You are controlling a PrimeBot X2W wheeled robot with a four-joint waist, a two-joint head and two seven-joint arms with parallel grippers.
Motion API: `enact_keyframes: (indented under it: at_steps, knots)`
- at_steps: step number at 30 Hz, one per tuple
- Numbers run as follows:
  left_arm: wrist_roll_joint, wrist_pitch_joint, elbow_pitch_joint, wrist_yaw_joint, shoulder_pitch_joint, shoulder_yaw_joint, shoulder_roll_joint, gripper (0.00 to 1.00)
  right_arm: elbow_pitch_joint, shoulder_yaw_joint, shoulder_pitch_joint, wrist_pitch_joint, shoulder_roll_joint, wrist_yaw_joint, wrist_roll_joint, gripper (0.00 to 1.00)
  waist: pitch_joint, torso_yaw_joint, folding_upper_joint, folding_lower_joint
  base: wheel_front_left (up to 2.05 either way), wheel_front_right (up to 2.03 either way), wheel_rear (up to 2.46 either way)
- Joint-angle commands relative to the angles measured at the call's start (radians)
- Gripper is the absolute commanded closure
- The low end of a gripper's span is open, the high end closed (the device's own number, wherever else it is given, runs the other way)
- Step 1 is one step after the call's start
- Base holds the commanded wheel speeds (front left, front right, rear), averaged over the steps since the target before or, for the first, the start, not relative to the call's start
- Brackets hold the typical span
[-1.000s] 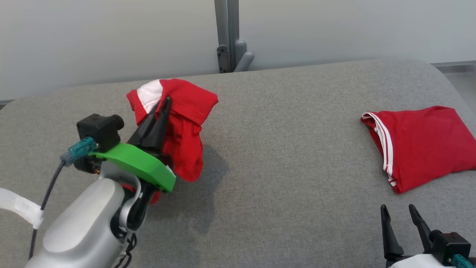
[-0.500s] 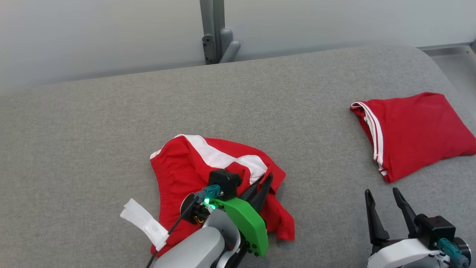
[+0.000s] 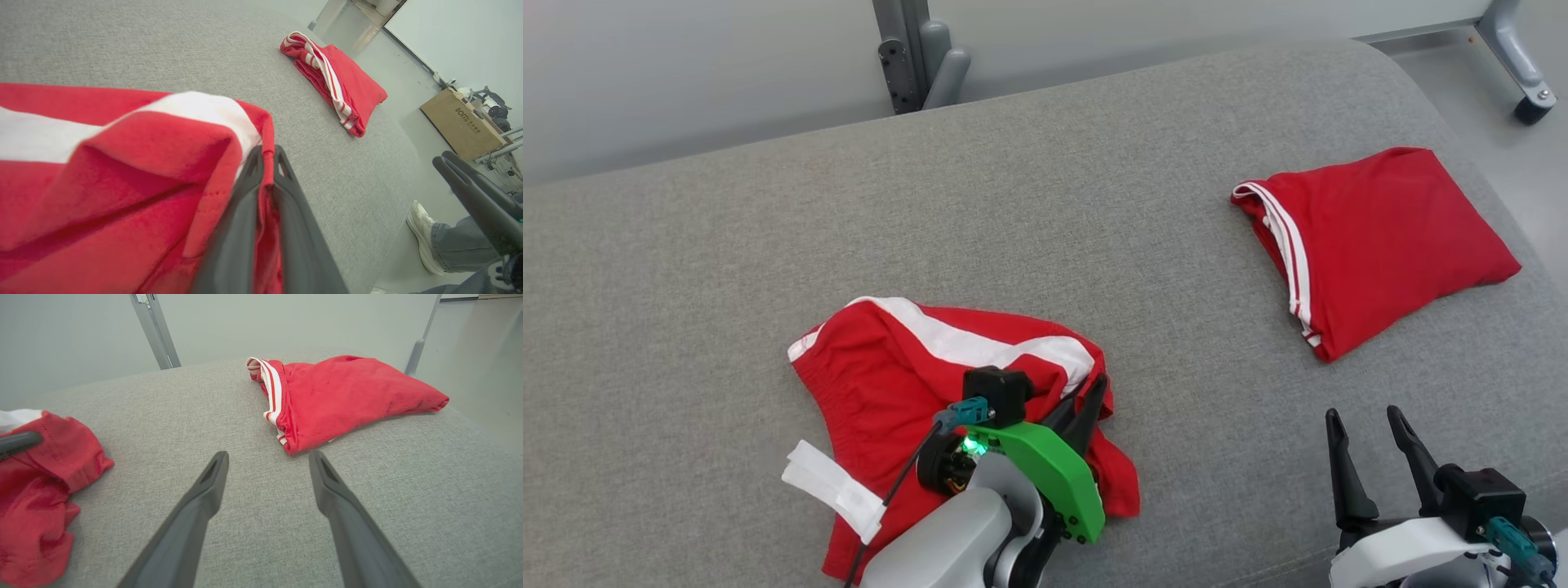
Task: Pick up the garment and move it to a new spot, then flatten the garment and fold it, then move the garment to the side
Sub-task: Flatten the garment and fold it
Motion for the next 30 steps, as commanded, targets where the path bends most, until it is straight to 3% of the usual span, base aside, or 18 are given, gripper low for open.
enact_keyframes:
  at_steps: [1, 3, 14, 23, 26, 30]
  knots:
    - [-0.023, -0.010, -0.012, 0.002, -0.010, -0.002, 0.001, 0.59, 0.000, 0.001, -0.014, 0.001, -0.001, -0.001, 0.007, 0.00, 0.012, -0.011, 0.0000, 0.0000, 0.00, 0.00, 0.00]
    - [-0.060, -0.019, -0.035, -0.009, -0.002, -0.018, 0.001, 0.00, -0.002, -0.001, -0.015, 0.001, 0.000, -0.001, 0.012, 0.00, 0.018, -0.010, 0.0000, 0.0000, 0.00, 0.00, 0.00]
    - [-0.156, -0.043, -0.094, -0.029, -0.002, -0.117, 0.002, 0.00, 0.007, -0.010, -0.027, 0.001, 0.000, -0.001, 0.032, 0.00, 0.018, 0.016, 0.0000, 0.0000, 0.00, 0.00, 0.00]
    - [-0.317, -0.052, -0.253, -0.071, 0.034, -0.086, 0.002, 0.00, 0.010, -0.008, -0.021, 0.001, 0.000, -0.001, 0.040, 0.00, 0.006, 0.038, 0.0000, 0.0000, 0.00, 0.00, 0.00]
    - [-0.311, -0.053, -0.297, -0.062, 0.022, -0.088, 0.002, 0.00, 0.009, -0.005, -0.023, 0.001, -0.001, -0.001, 0.041, 0.00, 0.005, 0.043, 0.0000, 0.0000, 0.00, 0.00, 0.00]
    - [-0.214, -0.054, -0.306, -0.029, 0.013, -0.041, 0.002, 0.00, 0.006, -0.011, -0.013, 0.001, 0.000, -0.001, 0.038, 0.00, -0.005, 0.050, 0.0000, 0.0000, 0.00, 0.00, 0.00]
